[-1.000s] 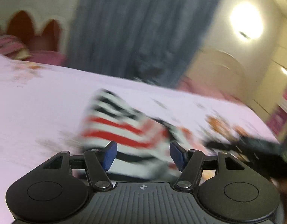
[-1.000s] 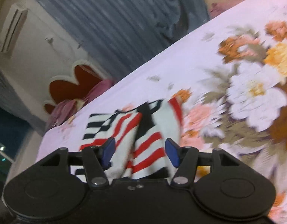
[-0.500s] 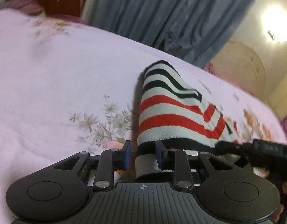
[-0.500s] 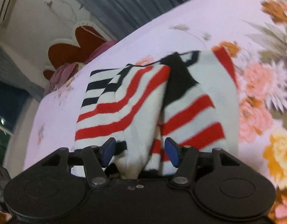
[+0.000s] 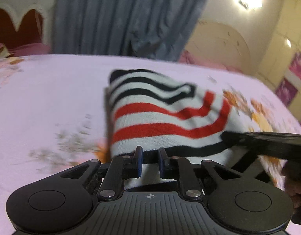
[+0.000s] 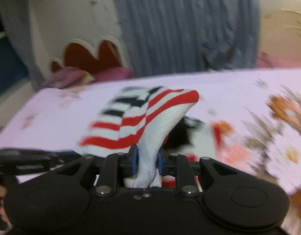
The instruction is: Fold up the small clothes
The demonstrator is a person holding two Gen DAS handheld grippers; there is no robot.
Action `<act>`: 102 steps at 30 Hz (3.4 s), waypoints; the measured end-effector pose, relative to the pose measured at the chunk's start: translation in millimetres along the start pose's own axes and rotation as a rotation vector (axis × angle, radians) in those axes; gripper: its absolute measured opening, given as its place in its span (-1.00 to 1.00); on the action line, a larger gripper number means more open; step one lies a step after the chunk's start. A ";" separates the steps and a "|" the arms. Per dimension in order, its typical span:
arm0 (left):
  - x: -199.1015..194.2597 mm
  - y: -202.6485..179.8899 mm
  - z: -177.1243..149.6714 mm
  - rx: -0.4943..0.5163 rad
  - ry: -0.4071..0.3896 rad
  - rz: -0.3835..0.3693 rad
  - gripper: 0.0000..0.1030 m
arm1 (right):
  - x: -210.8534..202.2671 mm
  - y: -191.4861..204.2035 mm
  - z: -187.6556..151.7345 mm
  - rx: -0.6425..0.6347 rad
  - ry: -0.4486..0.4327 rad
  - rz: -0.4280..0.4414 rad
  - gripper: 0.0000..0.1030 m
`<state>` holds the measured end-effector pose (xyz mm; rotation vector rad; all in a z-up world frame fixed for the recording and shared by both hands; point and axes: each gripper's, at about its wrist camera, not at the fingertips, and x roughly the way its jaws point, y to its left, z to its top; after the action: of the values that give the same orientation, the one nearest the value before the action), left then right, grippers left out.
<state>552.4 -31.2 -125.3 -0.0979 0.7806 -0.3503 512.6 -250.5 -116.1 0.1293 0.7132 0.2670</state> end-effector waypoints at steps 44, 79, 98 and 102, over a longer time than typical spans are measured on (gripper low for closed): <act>-33.2 -14.7 -24.7 0.091 0.071 0.057 -0.69 | -15.7 -2.7 -22.1 -0.124 0.080 -0.031 -0.71; 26.6 18.2 5.2 -0.087 0.061 0.138 0.25 | 50.6 -41.5 2.4 -0.052 0.117 -0.057 -0.94; 4.0 1.4 7.7 -0.043 0.061 0.210 0.51 | 35.2 -20.8 7.1 -0.092 0.117 -0.056 -0.27; 8.9 2.3 -0.4 -0.031 0.065 0.220 0.59 | 42.3 -15.8 -6.1 -0.151 0.124 -0.104 -0.29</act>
<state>558.6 -32.1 -132.1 -0.0292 0.8521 -0.1331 542.3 -253.4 -150.6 -0.0688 0.8170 0.2303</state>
